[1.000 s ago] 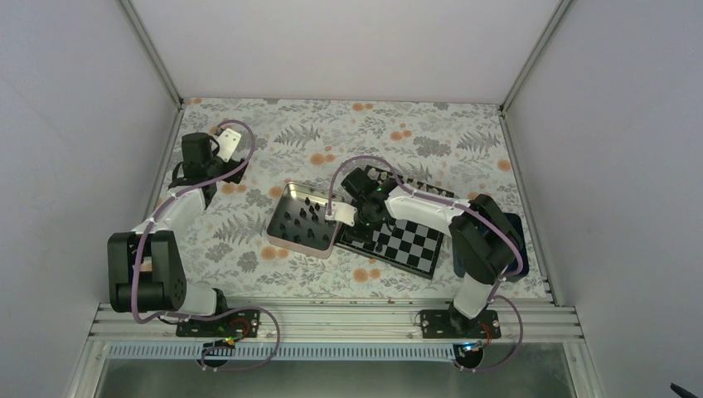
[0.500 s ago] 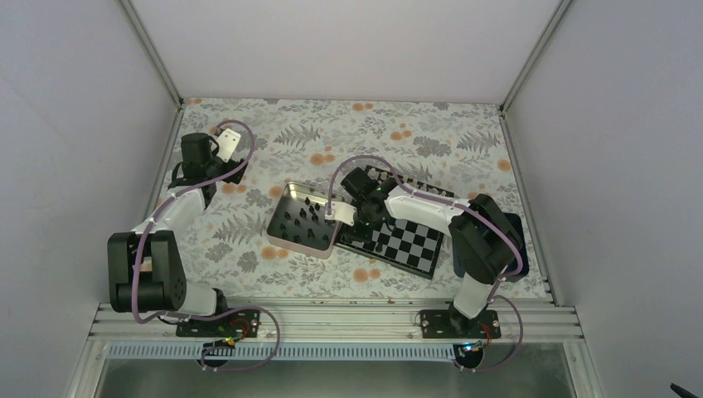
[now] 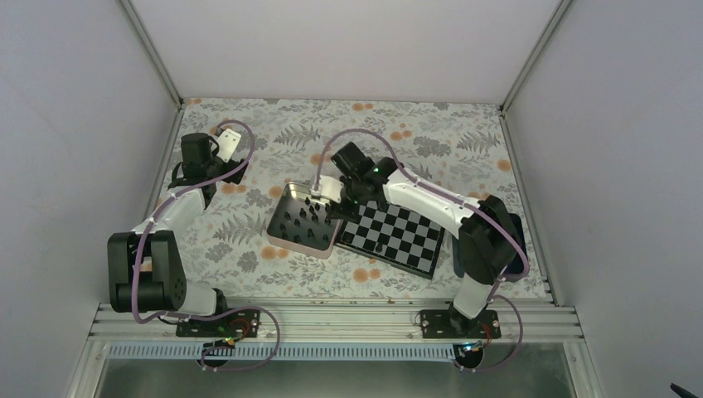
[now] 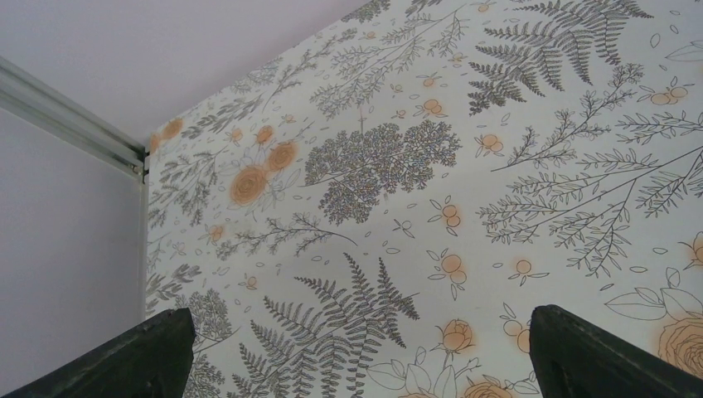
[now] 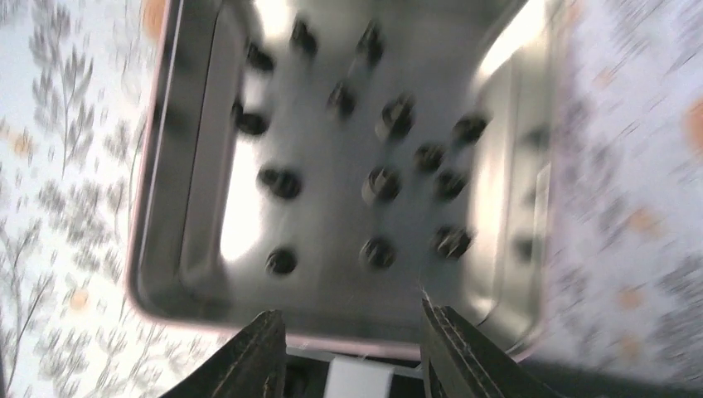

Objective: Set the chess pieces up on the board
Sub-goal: Place the chess piece on the chessboard, then pick up the chess piece from the storage box.

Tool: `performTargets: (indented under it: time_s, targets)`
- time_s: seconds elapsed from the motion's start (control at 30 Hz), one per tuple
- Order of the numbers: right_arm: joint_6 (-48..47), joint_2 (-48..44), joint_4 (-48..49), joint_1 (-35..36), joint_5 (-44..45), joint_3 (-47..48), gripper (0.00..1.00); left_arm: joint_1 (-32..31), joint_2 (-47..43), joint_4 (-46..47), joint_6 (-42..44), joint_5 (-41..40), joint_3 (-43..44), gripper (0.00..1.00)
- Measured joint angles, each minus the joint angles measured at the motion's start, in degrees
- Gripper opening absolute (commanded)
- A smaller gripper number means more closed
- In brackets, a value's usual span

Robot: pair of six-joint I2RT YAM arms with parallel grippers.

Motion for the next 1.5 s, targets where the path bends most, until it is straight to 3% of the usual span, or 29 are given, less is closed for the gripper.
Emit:
performTargets:
  time_s: [0.2, 0.43, 1.07, 1.5]
  targets:
    - [0.17, 7.34, 1.40, 1.29, 0.46, 13.66, 0.40, 0.00, 0.00, -0.07, 0.00, 0.24, -0.31, 1.00]
    - [0.20, 20.04, 1.62, 2.78, 0.92, 22.16, 0.38, 0.00, -0.04, -0.04, 0.00, 0.59, -0.33, 1.00]
    - [0.17, 25.40, 0.83, 3.74, 1.05, 24.00, 0.38, 1.11, -0.52, -0.02, -0.04, 1.97, -0.72, 1.00]
    - [0.17, 26.29, 1.14, 3.74, 1.01, 24.09, 0.32, 1.77, -0.63, 0.00, -0.07, 2.95, -0.74, 1.00]
